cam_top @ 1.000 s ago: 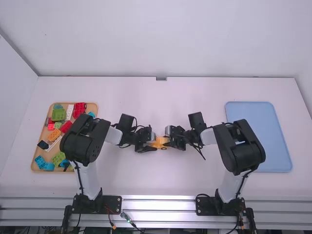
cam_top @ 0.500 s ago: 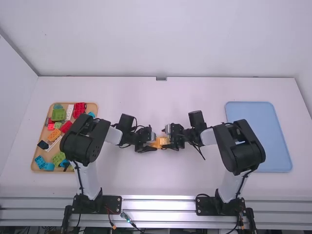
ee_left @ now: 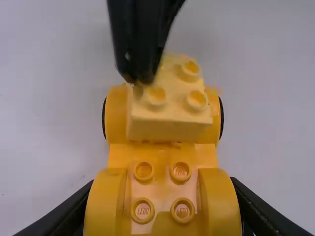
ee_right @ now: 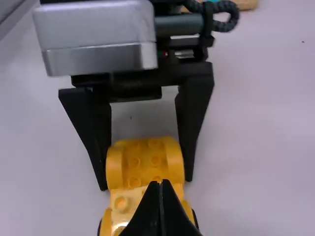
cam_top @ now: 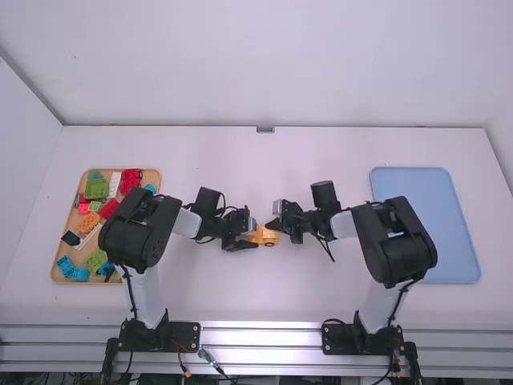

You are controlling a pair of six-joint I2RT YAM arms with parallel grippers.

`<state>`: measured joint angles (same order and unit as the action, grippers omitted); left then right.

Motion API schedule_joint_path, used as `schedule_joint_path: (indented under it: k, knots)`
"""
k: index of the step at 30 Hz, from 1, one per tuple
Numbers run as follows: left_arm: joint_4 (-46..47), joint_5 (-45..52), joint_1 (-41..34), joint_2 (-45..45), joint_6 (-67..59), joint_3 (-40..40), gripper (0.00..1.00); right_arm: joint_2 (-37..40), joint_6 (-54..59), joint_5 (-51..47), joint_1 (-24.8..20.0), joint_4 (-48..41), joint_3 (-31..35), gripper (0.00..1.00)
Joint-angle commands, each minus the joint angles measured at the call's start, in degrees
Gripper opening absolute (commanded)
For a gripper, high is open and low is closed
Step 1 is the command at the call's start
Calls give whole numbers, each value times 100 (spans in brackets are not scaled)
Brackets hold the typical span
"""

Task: Assemble lego blocks to make yellow taxi

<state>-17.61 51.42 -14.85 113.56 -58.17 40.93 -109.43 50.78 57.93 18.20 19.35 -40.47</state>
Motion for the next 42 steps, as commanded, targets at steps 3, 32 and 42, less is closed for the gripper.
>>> schedule_joint_path:
  k: [3, 32, 42]
  knots:
    - [107, -262, -15, 79, 98, -103, 47, -4, 17, -560, 168, -186, 37, 0]
    - [11, -286, -15, 79, 332, 0, 45, 74, -813, -409, 195, 579, 37, 2]
    - [-7, -299, 9, 79, 330, 4, 45, 459, -684, -52, -149, 584, 37, 49]
